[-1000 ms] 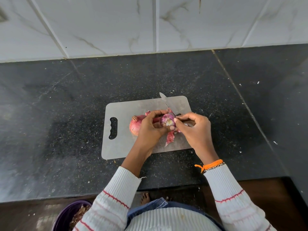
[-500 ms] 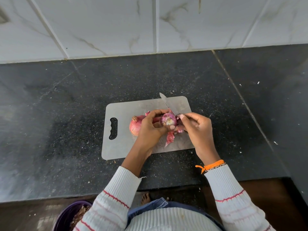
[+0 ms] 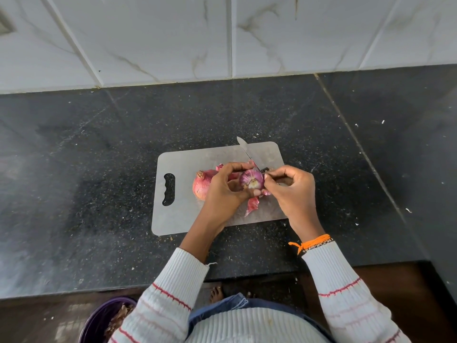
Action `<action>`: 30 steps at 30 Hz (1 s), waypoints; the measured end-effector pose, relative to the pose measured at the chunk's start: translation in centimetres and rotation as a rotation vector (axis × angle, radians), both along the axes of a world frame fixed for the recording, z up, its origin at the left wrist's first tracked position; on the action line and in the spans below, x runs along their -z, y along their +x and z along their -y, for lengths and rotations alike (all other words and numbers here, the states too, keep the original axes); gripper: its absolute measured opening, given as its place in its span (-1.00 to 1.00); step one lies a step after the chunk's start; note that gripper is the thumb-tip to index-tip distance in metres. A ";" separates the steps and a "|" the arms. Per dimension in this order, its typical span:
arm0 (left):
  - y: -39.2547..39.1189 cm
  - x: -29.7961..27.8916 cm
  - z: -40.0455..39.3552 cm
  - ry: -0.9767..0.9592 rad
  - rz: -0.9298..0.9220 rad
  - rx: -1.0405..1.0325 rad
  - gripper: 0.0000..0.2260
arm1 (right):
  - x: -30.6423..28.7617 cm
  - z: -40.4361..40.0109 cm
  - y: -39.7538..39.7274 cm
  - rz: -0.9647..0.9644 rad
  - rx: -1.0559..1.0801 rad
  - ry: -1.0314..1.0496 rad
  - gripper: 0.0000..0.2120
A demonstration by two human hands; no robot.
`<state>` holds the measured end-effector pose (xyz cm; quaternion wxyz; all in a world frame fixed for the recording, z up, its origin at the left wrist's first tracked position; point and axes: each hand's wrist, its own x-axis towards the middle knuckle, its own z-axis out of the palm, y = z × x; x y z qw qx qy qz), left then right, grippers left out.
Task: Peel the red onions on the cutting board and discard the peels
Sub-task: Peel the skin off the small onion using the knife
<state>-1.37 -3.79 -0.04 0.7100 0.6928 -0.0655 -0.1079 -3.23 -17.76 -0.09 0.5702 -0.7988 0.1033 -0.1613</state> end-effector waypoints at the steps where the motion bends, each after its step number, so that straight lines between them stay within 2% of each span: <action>1: -0.1 0.0 0.0 -0.022 -0.007 0.005 -0.57 | 0.0 0.0 0.0 -0.014 0.004 0.051 -0.96; 5: -0.1 0.0 0.1 -0.043 -0.005 -0.012 -0.57 | 0.0 0.0 -0.3 -0.042 -0.028 0.260 -0.95; 10: 0.3 0.5 0.2 0.148 0.063 -0.086 -0.57 | -0.2 -0.3 -0.3 -0.010 -0.050 0.083 -0.91; 14: 0.5 1.0 0.3 0.264 0.123 -0.117 -0.55 | -0.1 -0.3 -0.1 -0.012 -0.020 -0.030 -0.95; 17: 0.5 1.0 0.3 0.253 0.112 -0.111 -0.55 | 0.1 -0.3 0.1 -0.014 -0.011 -0.063 -0.96; 22: 0.2 0.5 0.3 0.131 0.070 -0.086 -0.56 | 0.3 -0.2 0.4 -0.019 -0.042 -0.126 -0.95; 25: 0.3 0.3 0.2 0.075 0.063 -0.079 -0.56 | 0.6 0.1 0.4 -0.068 -0.034 -0.011 -0.94; 27: 0.4 0.4 0.1 0.104 0.088 -0.091 -0.54 | 0.4 0.1 0.3 -0.072 -0.028 0.079 -0.94; 30: 0.5 0.8 0.0 0.187 0.154 -0.114 -0.51 | 0.0 0.0 0.2 -0.033 -0.024 0.010 -0.95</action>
